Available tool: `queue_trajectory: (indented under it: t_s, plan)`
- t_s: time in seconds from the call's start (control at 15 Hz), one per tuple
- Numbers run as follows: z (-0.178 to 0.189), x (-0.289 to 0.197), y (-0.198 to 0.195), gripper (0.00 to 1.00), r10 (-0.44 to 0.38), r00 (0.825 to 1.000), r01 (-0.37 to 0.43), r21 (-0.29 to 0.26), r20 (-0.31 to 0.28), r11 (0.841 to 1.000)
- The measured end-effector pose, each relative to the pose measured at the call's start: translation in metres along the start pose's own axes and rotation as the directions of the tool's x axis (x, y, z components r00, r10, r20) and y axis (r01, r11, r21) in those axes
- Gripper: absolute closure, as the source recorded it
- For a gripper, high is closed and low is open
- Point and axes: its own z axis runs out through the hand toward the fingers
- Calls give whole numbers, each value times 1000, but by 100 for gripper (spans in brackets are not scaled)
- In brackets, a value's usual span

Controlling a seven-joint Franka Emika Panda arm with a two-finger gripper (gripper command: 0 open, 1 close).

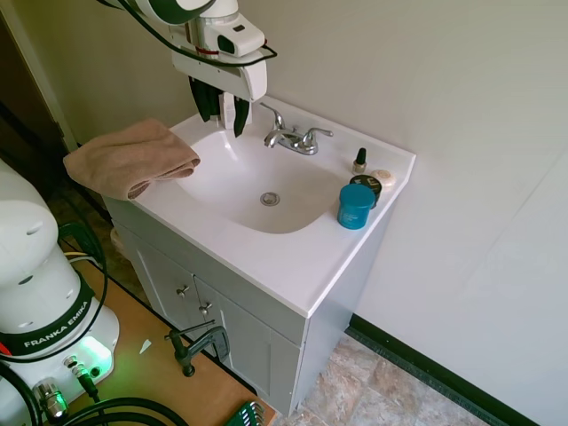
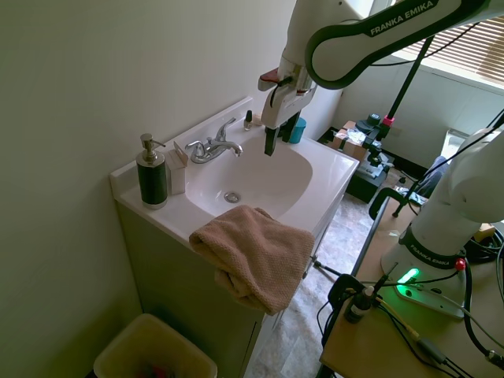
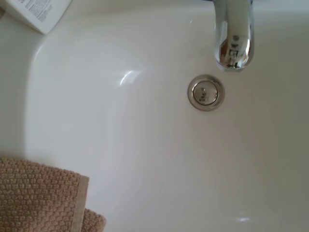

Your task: Sanitize the sink

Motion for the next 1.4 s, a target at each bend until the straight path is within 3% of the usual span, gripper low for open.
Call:
queue_trajectory:
  t_s: [0.27, 0.6, 0.8, 1.27, 1.33, 1.4]
  plan:
    - [-6, -6, -11, 0, -23, 1000, 23, 17, -16, 1000]
    - [-14, -113, -77, 0, -118, 991, 123, 79, -68, 989]
    - [22, -154, -77, 0, -115, 990, 122, 82, -83, 989]
    - [108, -192, -73, 0, -103, 994, 103, -10, -44, 995]
    - [119, -195, -71, 100, -104, 994, 102, -29, -43, 994]
    - [128, -197, -70, 100, -101, 994, 99, -46, -40, 994]
